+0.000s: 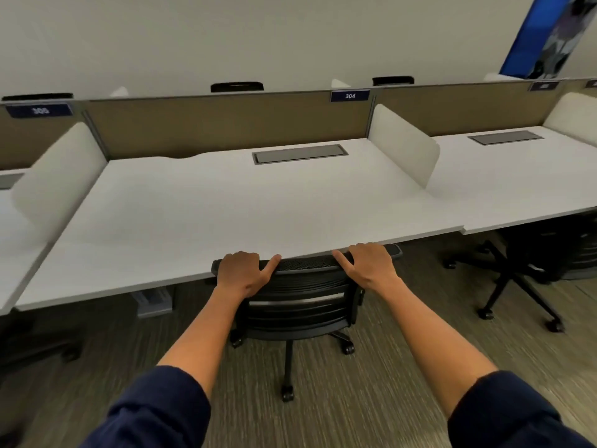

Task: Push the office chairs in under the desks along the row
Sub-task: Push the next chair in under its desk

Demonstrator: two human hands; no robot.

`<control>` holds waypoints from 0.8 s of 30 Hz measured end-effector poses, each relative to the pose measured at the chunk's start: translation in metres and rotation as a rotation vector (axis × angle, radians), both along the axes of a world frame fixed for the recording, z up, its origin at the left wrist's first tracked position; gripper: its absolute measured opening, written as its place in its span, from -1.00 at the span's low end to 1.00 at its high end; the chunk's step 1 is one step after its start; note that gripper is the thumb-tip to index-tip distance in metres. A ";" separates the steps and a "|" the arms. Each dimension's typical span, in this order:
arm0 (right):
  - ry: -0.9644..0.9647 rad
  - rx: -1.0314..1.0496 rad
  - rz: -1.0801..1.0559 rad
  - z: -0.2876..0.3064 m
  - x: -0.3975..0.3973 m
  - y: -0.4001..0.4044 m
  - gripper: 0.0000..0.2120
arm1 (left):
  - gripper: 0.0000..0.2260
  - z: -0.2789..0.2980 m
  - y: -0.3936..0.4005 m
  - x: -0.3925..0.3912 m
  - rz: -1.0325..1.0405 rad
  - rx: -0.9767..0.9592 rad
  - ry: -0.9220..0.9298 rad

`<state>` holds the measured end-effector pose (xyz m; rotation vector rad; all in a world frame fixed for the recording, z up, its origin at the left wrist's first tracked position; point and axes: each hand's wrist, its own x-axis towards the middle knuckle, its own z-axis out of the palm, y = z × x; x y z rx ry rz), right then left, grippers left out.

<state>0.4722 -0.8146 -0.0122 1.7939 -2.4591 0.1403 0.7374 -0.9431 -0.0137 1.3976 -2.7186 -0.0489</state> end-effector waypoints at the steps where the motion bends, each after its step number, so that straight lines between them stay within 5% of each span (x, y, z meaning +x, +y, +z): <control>1: -0.014 -0.008 0.020 -0.001 -0.003 0.003 -0.30 | -0.30 -0.001 0.004 0.000 0.016 0.011 0.011; 24: 0.022 -0.088 0.210 0.001 -0.050 0.025 -0.40 | -0.38 0.001 0.070 -0.032 0.224 -0.119 0.125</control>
